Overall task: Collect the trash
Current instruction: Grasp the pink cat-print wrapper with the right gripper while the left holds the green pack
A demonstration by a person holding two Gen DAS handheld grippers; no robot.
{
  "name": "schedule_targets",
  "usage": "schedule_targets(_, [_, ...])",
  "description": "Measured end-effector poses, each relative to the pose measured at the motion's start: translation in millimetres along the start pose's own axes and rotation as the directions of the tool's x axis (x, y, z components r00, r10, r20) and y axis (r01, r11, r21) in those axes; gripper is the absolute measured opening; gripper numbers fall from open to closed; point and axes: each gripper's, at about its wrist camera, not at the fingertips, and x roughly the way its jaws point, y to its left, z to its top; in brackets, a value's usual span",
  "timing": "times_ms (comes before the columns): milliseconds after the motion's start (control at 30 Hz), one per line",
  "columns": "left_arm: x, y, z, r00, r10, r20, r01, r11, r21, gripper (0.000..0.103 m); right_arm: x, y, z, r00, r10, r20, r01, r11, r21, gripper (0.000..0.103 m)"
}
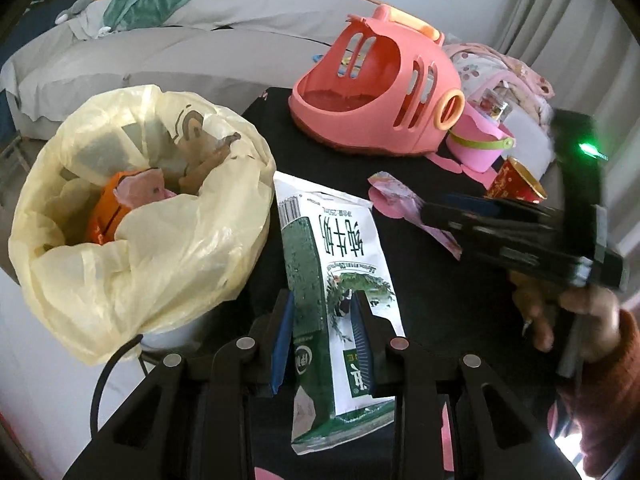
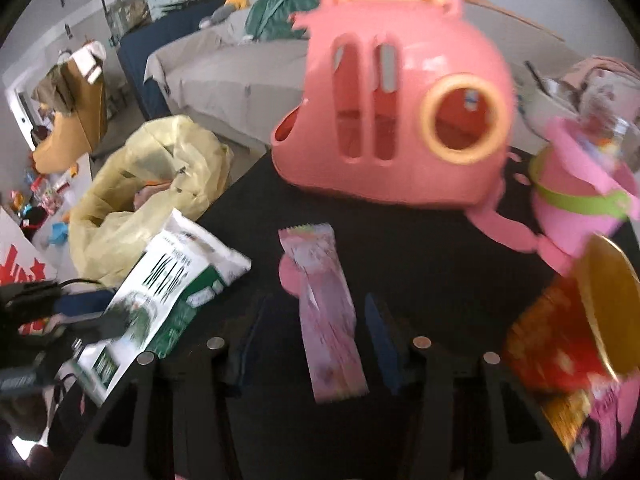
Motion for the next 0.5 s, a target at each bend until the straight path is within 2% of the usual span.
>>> schedule_targets(100, [-1,1,0,1.000,-0.024,0.000,0.024,1.000,-0.007,0.032,22,6,13,1.000,-0.007,-0.030,0.007,1.000,-0.017,0.045])
schedule_targets(167, [0,4,1,1.000,-0.026,-0.003,0.026,1.000,-0.016,0.034,32,7,16,0.999,-0.010,-0.052,0.010,1.000,-0.012,0.038])
schedule_targets(200, [1,4,1,1.000,-0.024,-0.003,0.024,0.999,-0.022,0.036,34,7,16,0.998,-0.011,-0.055,0.010,1.000,-0.013,0.031])
schedule_targets(300, [4,6,2,1.000,-0.010,-0.002,0.009,0.999,-0.044,0.042,26,8,12,0.999,-0.013,-0.033,0.012,1.000,-0.022,0.018])
schedule_targets(400, [8,7,2,1.000,0.018,0.008,-0.018,0.998,-0.066,0.050,7,3,1,1.000,-0.006,-0.015,0.006,1.000,-0.001,0.018])
schedule_targets(500, [12,8,5,1.000,0.017,0.003,-0.016,0.994,-0.106,0.051,-14,-5,-12,1.000,0.010,0.004,-0.010,0.999,0.032,0.018])
